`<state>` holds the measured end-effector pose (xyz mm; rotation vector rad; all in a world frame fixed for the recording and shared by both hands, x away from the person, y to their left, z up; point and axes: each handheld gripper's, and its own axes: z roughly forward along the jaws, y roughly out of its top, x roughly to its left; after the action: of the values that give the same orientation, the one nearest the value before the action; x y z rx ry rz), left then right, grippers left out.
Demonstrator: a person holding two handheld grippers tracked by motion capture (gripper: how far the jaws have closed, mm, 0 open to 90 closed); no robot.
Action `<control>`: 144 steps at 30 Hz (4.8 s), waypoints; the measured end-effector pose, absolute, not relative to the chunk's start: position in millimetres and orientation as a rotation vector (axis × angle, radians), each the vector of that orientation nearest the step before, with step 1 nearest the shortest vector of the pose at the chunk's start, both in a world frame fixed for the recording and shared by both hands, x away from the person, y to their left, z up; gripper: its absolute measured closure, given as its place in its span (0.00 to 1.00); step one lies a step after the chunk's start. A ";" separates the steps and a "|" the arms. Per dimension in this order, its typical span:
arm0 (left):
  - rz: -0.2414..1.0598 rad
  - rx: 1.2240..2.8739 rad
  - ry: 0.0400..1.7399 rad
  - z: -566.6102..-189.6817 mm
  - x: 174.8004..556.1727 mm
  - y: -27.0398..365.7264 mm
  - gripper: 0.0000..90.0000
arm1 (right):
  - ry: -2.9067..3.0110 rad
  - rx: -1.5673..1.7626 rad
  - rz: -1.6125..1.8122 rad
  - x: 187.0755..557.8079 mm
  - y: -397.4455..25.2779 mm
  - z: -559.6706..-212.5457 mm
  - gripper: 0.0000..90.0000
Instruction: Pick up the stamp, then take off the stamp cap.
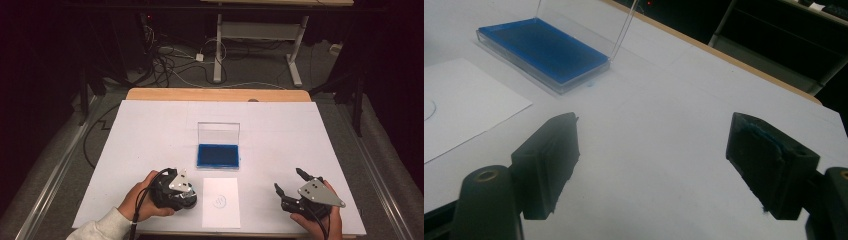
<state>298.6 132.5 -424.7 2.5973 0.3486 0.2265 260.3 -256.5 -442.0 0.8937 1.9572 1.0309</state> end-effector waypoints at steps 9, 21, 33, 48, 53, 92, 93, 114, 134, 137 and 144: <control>0.263 2.554 0.371 -427.7 293.1 140.5 0.61 | 1.953 0.903 1.035 261.1 -257.5 -441.6 0.24; 0.308 2.469 0.452 -421.7 297.1 161.6 0.61 | 1.962 0.909 1.036 262.8 -258.5 -442.6 0.21; 0.313 2.456 0.499 -419.5 296.9 175.8 0.61 | 1.984 0.876 1.055 267.5 -252.7 -442.4 0.22; 0.340 2.405 0.568 -412.1 301.2 188.7 0.61 | 2.008 0.840 1.080 276.0 -244.2 -443.2 0.21; 0.347 2.397 0.559 -406.5 306.3 182.2 0.61 | 2.014 0.834 1.081 278.0 -241.4 -442.7 0.22; 0.359 2.195 0.487 -360.0 348.5 125.1 0.61 | 2.151 0.719 1.303 335.2 -160.2 -422.9 0.18; 0.349 2.197 0.483 -360.9 349.4 123.1 0.61 | 2.167 0.714 1.306 335.2 -158.5 -423.6 0.19; 0.238 2.215 0.393 -378.8 336.2 88.7 0.61 | 2.274 0.653 1.259 311.0 -113.6 -445.6 0.23; 0.213 2.222 0.351 -377.3 330.1 87.0 0.61 | 2.294 0.599 1.269 306.4 -117.2 -450.0 0.40; 0.206 2.222 0.348 -377.1 330.7 87.8 0.61 | 2.283 0.580 1.260 303.7 -115.7 -449.6 0.42; 0.201 2.229 0.343 -379.2 330.4 85.8 0.60 | 2.294 0.566 1.260 302.0 -113.6 -450.4 0.42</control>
<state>330.4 85.8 -379.2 2.2287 0.3432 0.2009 302.0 -113.6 -450.4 0.5659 2.2938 1.2603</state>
